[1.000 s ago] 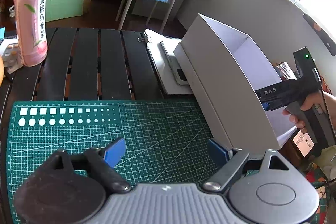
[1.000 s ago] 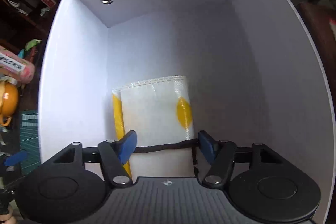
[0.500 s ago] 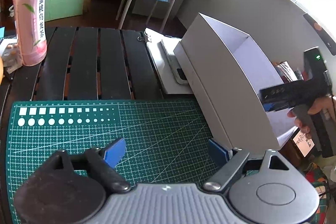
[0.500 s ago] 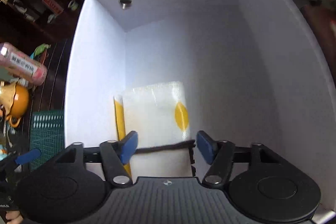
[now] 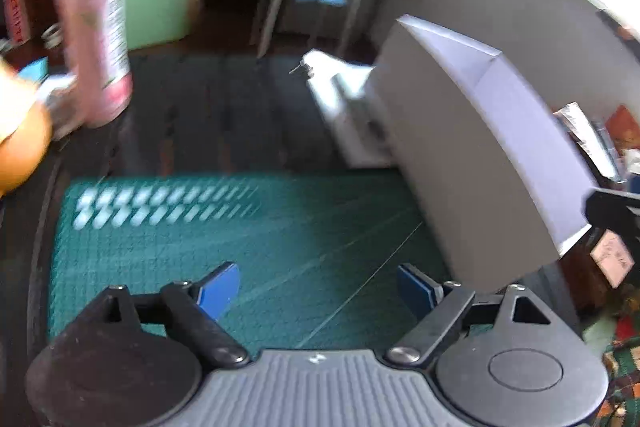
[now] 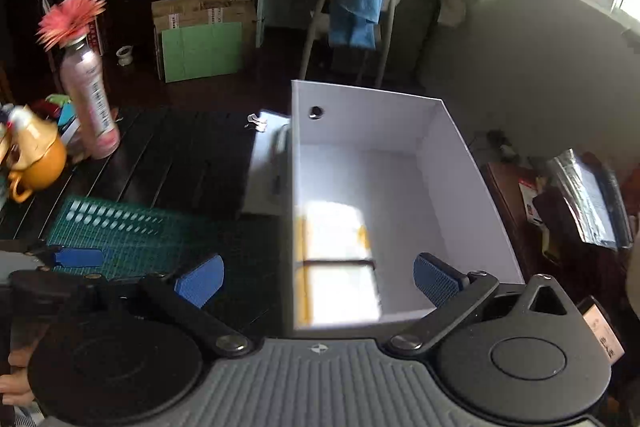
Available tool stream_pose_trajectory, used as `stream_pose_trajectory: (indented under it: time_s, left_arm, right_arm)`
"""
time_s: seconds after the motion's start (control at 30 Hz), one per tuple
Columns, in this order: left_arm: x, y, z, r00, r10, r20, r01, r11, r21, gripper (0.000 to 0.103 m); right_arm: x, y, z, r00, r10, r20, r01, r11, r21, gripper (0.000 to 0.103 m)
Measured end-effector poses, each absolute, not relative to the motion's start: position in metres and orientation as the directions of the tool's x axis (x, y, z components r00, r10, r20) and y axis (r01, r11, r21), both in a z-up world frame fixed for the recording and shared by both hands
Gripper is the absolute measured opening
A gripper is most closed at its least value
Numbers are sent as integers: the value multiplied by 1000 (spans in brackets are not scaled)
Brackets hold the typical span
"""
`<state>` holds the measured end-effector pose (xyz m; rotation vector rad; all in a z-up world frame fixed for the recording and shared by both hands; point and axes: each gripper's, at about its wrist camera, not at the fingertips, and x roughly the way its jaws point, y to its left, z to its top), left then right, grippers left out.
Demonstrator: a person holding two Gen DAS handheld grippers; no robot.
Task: Fold shopping bag
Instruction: 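Open the right gripper and lift it out of the box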
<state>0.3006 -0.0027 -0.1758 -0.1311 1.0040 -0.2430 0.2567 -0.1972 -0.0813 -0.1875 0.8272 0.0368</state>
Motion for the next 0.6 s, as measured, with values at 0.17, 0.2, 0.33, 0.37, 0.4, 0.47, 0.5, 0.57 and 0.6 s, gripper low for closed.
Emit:
stream_pose_trajectory:
  time_s: [0.17,0.2,0.33,0.37,0.4,0.47,0.5,0.57,0.6]
  left_arm:
    - [266,22,-159,524,-207,-827,87,978,-190,85]
    - [259,26,-155,533,-202,-822,82,979,-188,85]
    - [219,37,-134,577,-145,-804,56,989,-138,85]
    - [211,38,-129,585,-135,-800,56,990,-127,85]
    - [202,38,-123,596,-122,-793,54,992,-112,85]
    - [191,36,-116,615,-109,-781,56,994,-94,85]
    - [181,35,-111,632,-94,-769,60,996,-73,85]
    - [164,29,-103,660,-54,-749,61,998,-18,85]
    - [160,28,-102,667,-45,-743,55,998,-11,85]
  right_arm:
    - [217,-182,-121,638,29,-770,-122,990,-64,97]
    - [208,-178,-128,626,30,-780,-115,992,-54,93]
    - [179,-171,-135,651,50,-758,-158,985,-71,90]
    - [176,-172,-134,656,36,-754,-136,988,-71,90]
    - [170,-174,-135,660,16,-751,-98,993,-65,90]
    - [164,-175,-135,634,32,-772,-102,994,-42,90]
    - [161,-177,-134,626,38,-779,-95,995,-29,90]
    - [155,-180,-134,618,34,-786,-74,997,-15,90]
    - [149,-181,-134,615,30,-788,-63,998,-11,90]
